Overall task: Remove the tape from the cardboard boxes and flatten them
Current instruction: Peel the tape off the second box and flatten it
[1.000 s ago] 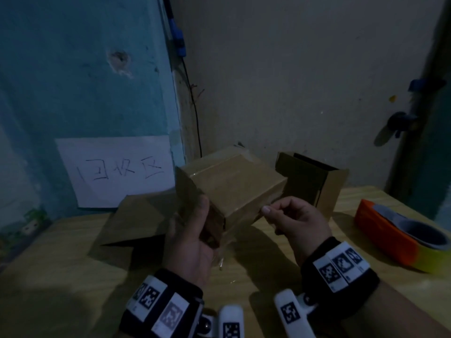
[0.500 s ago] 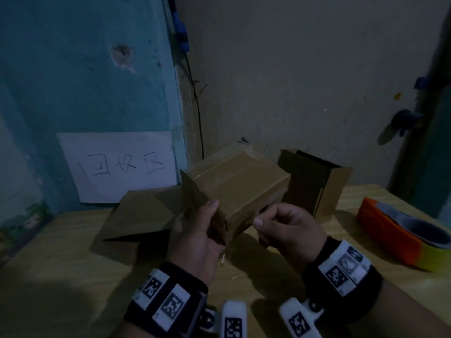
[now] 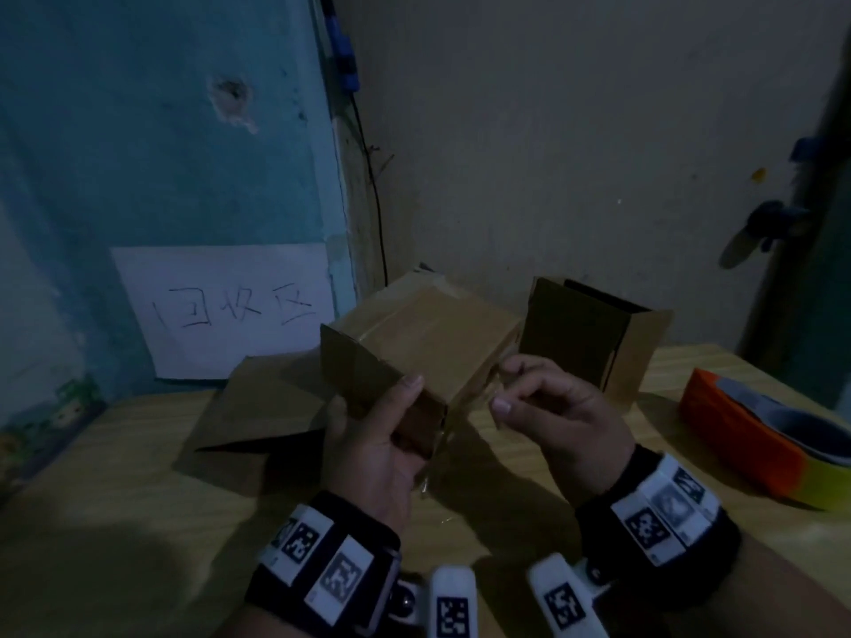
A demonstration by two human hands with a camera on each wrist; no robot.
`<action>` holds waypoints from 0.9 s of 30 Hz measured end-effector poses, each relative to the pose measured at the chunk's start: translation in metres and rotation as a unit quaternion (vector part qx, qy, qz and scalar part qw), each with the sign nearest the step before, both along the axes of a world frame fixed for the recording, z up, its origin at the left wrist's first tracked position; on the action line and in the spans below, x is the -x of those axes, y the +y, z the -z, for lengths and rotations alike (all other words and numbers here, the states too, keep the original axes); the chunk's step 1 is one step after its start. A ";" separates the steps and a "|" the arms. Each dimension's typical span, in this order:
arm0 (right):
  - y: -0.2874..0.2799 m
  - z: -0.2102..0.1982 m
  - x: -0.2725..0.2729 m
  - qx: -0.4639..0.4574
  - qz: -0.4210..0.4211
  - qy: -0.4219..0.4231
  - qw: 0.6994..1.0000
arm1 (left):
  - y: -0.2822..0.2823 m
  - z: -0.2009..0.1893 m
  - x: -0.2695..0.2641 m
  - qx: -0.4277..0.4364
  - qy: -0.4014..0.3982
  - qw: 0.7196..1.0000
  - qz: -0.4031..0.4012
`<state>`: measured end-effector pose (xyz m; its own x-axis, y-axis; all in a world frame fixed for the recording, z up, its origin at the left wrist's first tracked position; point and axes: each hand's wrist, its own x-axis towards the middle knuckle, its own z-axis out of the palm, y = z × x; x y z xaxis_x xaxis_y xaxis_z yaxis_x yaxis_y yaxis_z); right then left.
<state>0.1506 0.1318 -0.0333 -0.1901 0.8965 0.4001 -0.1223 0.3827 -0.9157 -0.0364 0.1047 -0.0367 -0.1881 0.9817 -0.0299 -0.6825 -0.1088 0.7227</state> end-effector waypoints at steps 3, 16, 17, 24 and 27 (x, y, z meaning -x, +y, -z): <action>-0.001 -0.002 0.001 0.032 0.014 0.045 0.998 | -0.003 -0.003 -0.003 -0.005 0.018 1.000 -0.015; -0.005 -0.014 0.001 0.178 -0.116 0.252 0.944 | -0.010 -0.009 -0.003 -0.041 0.083 0.995 -0.031; -0.006 -0.013 0.002 0.177 -0.123 0.250 0.944 | -0.010 -0.009 -0.004 -0.037 0.081 0.996 -0.031; -0.010 -0.015 0.002 0.172 -0.119 0.242 0.947 | -0.012 -0.010 -0.013 -0.018 0.016 1.000 -0.015; -0.011 -0.016 0.004 0.186 -0.116 0.254 0.942 | -0.011 -0.008 -0.013 -0.035 0.007 0.999 -0.037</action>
<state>0.1470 0.1212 -0.0174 -0.2671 0.9505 0.1590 -0.6225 -0.0442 -0.7814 -0.0238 0.0934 -0.0288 -0.2608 0.9645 0.0410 -0.6605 -0.2093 0.7211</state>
